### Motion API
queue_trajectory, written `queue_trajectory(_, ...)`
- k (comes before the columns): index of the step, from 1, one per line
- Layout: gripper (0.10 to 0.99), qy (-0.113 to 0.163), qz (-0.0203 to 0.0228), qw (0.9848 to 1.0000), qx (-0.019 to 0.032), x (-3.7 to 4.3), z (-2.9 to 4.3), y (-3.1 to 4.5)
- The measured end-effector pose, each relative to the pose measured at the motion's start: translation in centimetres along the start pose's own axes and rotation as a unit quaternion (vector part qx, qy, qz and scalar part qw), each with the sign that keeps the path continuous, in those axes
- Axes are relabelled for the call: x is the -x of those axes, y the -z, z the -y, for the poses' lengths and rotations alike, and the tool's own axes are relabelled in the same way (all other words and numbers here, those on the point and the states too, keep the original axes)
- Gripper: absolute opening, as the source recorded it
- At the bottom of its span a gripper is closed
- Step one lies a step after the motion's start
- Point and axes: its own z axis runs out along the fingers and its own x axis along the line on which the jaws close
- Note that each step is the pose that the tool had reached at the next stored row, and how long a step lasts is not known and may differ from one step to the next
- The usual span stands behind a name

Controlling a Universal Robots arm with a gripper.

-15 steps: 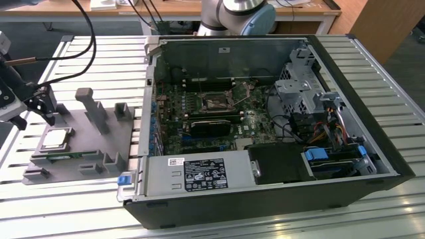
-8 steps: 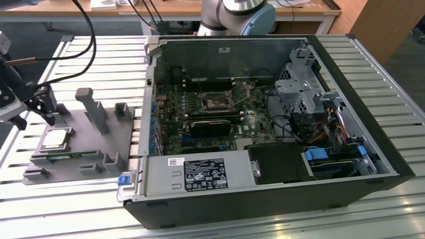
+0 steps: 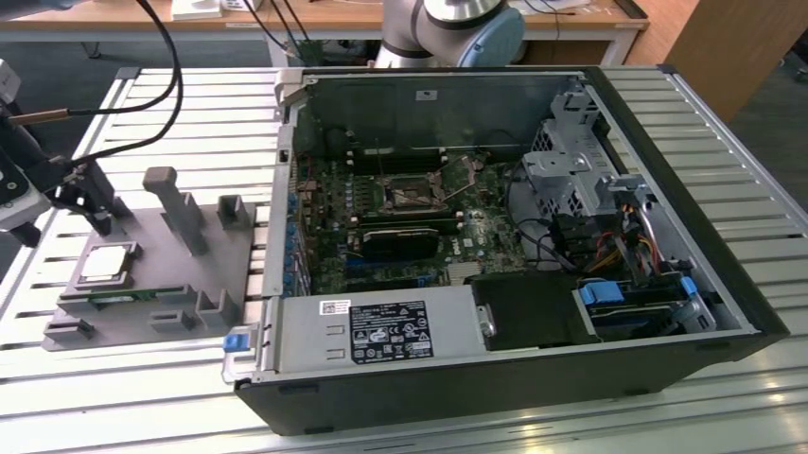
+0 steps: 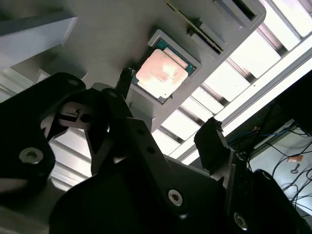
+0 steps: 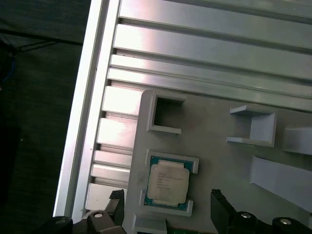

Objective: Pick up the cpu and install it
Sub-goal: 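Pick up the cpu and move it towards the insertion slot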

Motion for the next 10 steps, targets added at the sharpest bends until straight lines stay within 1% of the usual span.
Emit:
queue_trajectory(1, 0.796, -0.001, 0.0, 1.0, 0.0, 0.0, 0.0, -0.01)
queue_trajectory(2, 0.796, -0.002, 0.0001, 1.0, -0.0001, 0.0, 0.0, -0.01)
queue_trajectory(3, 0.859, -0.006, 0.0004, 1.0, -0.0002, 0.0, 0.0, -0.04)
queue_trajectory(6, 0.859, -0.027, 0.0015, 0.9996, -0.0005, 0.0, -0.02, -0.1)
queue_trajectory(10, 0.859, -0.029, 0.0017, 0.9996, -0.0005, 0.0, -0.02, -0.1)
